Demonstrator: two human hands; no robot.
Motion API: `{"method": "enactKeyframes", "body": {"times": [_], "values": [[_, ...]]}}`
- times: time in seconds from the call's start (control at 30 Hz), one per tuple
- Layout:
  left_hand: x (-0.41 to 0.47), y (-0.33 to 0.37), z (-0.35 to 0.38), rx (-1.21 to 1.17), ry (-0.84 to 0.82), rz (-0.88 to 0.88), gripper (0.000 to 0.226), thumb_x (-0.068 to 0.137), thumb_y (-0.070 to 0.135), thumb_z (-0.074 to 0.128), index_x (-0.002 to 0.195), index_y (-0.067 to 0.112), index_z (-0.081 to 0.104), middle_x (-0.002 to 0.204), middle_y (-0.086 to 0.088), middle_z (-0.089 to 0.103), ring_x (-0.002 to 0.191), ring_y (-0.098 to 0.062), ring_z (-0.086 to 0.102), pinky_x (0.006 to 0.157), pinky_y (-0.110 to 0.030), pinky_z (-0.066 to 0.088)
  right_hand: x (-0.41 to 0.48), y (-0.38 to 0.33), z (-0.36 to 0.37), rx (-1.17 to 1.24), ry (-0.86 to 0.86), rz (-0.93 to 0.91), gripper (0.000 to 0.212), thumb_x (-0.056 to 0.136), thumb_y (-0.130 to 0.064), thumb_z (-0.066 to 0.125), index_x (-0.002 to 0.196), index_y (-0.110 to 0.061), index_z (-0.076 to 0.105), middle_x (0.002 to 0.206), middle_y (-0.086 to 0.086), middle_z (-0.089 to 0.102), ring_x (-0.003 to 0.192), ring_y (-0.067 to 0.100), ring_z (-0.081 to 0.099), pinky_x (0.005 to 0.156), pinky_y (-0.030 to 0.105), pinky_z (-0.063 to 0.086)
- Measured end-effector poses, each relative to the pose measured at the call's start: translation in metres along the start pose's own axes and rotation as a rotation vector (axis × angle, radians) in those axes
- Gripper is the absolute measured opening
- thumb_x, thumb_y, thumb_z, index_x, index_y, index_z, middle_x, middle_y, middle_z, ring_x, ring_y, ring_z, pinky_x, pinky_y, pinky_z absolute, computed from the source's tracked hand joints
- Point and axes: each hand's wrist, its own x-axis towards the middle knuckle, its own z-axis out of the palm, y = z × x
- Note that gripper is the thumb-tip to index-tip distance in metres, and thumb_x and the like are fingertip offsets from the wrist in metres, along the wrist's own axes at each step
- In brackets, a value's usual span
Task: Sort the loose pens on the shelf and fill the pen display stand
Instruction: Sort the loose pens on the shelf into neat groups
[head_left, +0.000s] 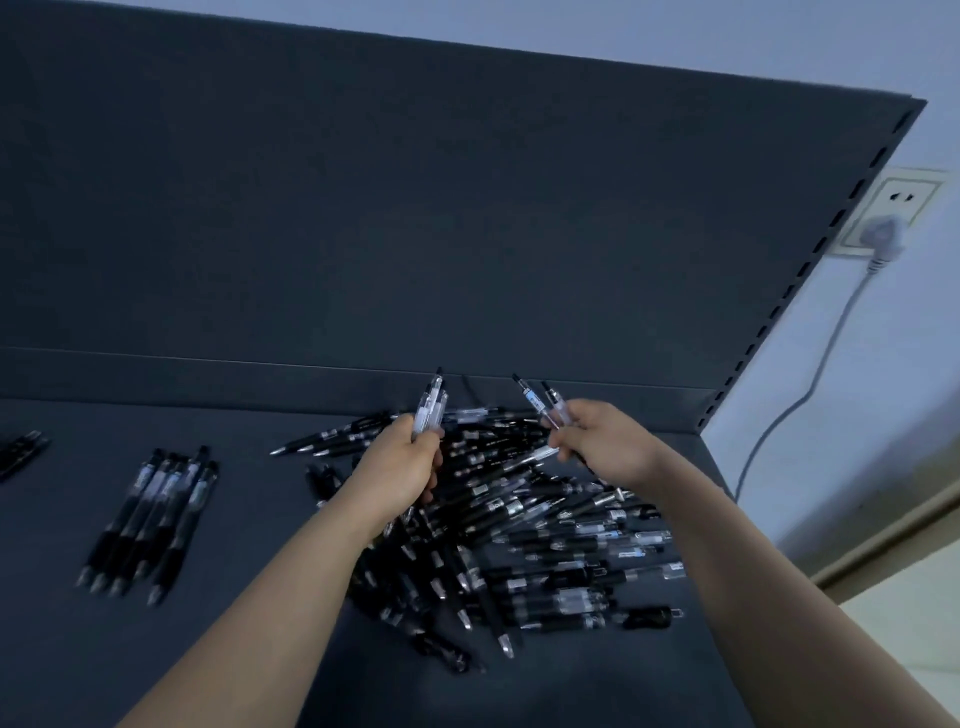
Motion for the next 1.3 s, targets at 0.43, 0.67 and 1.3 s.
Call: {"method": "enactKeyframes", "body": {"times": [0.43,0.67,1.3], "values": [[-0.03,-0.064,-0.181,0.303,0.243,-0.019,0.029,0.101,0.03,0.036,0.091,0.012,0.057,0.081,-0.003,0.058,0.068,-0.017,0.052,0.061,-0.03,0.04,0.006,-0.136,0.19,0.472,-0.103,0.118,0.008,0.091,-0.002,0.059,0.085,-0.002,0.064,0.073,0.012,0.059,0.064,0.018,0.063,0.068,0.035,0.059],[-0.024,-0.102,-0.246,0.407,0.254,-0.09,0.035,0.101,0.028,0.041,0.07,0.012,0.038,0.067,-0.003,0.044,0.057,-0.016,0.04,0.051,-0.031,0.031,0.012,-0.174,0.268,0.444,-0.117,0.262,0.013,0.084,0.001,0.063,0.082,-0.006,0.052,0.065,0.016,0.06,0.066,0.032,0.064,0.08,0.051,0.054],[-0.034,-0.146,-0.257,0.589,0.34,0.042,0.024,0.091,0.029,0.058,0.094,0.006,0.061,0.094,-0.009,0.058,0.085,-0.023,0.055,0.068,-0.028,0.039,0.017,-0.175,0.308,-0.021,0.09,0.119,0.023,0.088,-0.016,0.058,0.089,0.007,0.061,0.077,0.02,0.069,0.057,0.027,0.069,0.061,0.048,0.06]]}}
